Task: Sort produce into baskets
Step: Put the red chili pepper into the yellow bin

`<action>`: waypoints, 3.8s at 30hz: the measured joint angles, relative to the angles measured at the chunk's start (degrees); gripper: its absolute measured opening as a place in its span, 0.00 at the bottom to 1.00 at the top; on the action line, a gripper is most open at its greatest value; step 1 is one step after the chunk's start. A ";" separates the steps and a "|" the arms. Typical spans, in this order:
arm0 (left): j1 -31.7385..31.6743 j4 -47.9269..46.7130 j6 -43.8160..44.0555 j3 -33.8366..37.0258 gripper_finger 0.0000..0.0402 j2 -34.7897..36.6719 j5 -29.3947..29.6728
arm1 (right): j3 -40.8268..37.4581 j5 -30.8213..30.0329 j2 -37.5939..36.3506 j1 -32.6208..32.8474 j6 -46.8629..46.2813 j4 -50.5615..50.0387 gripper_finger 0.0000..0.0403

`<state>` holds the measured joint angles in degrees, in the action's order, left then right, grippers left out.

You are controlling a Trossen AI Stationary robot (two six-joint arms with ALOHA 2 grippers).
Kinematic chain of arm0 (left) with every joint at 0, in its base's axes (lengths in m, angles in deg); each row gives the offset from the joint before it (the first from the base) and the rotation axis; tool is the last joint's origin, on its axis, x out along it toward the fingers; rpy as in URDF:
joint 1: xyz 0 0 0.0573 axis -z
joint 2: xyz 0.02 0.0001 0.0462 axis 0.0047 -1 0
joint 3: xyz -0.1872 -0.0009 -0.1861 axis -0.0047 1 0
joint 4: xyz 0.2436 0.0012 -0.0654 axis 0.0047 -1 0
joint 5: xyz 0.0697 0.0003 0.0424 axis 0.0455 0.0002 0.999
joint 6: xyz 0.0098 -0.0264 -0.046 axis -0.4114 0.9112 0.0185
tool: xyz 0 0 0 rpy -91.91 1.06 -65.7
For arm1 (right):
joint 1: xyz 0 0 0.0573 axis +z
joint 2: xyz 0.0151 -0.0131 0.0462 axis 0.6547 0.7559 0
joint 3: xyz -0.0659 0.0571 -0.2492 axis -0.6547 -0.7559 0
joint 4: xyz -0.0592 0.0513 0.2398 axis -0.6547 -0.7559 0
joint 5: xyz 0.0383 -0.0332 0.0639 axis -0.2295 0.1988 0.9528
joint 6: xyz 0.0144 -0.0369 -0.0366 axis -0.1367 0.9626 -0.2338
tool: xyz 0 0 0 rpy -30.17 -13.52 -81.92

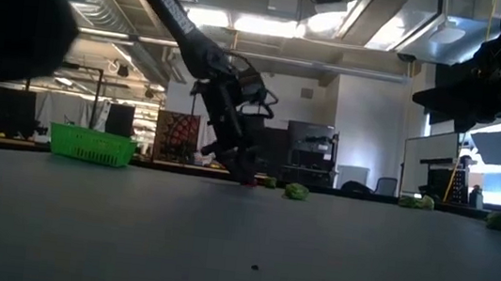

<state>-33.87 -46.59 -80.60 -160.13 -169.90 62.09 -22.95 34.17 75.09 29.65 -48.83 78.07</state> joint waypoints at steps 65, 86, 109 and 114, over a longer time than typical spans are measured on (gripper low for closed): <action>20.84 45.52 5.34 52.83 0.01 44.07 6.36 | 22.47 -14.04 56.63 -5.40 3.25 16.14 0.04; 24.47 46.31 7.72 52.83 0.01 44.07 6.47 | 56.20 -4.82 97.36 -11.92 0.66 6.99 0.15; 24.52 44.98 7.10 52.81 0.01 44.05 6.48 | 76.38 4.76 115.16 -19.39 -11.01 -6.15 0.26; 24.52 45.01 7.10 52.81 0.01 44.05 6.48 | 76.35 9.04 115.51 -21.72 -12.08 -7.21 0.26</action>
<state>-9.36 -1.58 -73.50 -107.33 -125.85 68.57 53.40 43.21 190.60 7.94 -60.91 70.85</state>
